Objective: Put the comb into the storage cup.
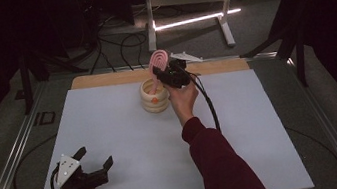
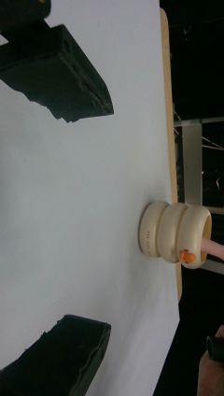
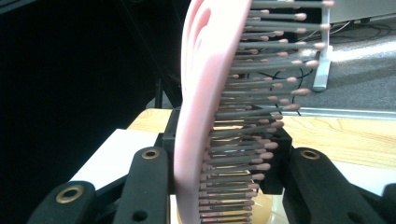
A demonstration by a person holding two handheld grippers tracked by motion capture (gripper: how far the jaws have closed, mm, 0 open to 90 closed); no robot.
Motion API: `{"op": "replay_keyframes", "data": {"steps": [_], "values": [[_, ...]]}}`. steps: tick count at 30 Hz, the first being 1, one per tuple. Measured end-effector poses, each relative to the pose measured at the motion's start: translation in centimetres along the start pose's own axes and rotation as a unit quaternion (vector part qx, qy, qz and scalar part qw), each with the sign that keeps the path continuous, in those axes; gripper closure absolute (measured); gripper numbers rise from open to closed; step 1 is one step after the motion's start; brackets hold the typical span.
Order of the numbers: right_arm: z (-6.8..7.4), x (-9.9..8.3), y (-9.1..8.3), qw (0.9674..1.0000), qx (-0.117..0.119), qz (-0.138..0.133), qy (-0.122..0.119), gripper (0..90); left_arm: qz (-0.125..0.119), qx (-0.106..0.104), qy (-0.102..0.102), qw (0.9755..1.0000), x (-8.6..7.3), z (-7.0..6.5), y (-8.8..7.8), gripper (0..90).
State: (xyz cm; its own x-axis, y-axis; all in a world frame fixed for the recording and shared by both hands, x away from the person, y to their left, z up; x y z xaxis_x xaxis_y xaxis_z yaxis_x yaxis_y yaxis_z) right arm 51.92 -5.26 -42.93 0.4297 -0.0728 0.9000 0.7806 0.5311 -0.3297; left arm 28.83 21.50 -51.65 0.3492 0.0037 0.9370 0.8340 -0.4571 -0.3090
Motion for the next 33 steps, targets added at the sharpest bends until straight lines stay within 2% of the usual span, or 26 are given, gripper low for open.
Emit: {"op": "replay_keyframes", "data": {"steps": [23,33], "values": [[-0.13,-0.4,0.49,0.9999,-0.012,-0.006,0.006,63.7,0.0,0.002,-0.001,1.0,-0.04,0.13,-0.14,0.7],[-0.32,-0.79,0.79,0.9998,-0.022,0.0,0.001,63.7,0.0,0.002,-0.001,1.0,-0.06,0.15,-0.12,0.7]]}}
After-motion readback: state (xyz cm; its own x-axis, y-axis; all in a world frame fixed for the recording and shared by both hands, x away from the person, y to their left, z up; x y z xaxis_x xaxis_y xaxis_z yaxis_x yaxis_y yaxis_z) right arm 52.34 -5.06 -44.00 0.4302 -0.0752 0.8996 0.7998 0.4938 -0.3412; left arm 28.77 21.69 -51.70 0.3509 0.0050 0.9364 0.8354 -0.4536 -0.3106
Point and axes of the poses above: each handheld gripper's, and its own axes: y roughly forward along the jaws, x roughly out of its top, z roughly to its left, the point moved 6 cm from there along y, roughly forward along the jaws, and after that the axes turned 4 degrees about -y, right-handed, at the moved point
